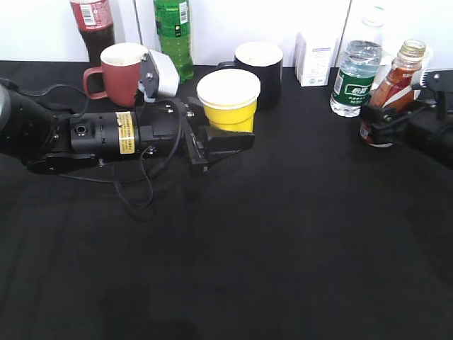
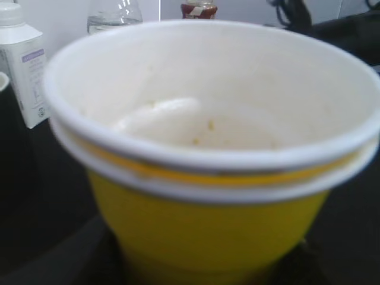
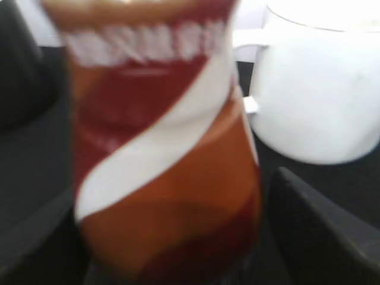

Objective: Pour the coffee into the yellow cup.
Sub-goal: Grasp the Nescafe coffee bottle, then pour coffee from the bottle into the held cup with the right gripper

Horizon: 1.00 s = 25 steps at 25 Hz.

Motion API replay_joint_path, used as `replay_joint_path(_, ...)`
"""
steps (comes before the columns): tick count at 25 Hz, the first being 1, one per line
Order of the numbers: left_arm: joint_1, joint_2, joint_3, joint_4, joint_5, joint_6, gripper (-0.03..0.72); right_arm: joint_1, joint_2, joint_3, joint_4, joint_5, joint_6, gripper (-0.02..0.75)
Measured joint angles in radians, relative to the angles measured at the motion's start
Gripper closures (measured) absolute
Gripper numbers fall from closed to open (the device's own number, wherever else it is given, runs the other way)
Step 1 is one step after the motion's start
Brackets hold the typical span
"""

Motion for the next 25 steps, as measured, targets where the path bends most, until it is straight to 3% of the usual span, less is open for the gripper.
replay_joint_path(10, 0.000, 0.000, 0.000, 0.000, -0.003, -0.002, 0.237, 0.000, 0.067, -0.008, -0.002, -0.080, 0.005, 0.146)
replay_joint_path(12, 0.000, 0.000, 0.000, 0.000, -0.003, -0.002, 0.237, 0.000, 0.067, -0.008, -0.002, -0.082, 0.005, 0.195)
replay_joint_path(21, 0.000, 0.000, 0.000, 0.000, -0.003, -0.002, 0.237, 0.000, 0.011, 0.022, -0.003, -0.080, -0.017, 0.195)
replay_joint_path(25, -0.043, 0.000, -0.004, -0.004, -0.003, -0.002, 0.237, 0.000, -0.237, 0.026, -0.192, 0.093, -0.066, 0.195)
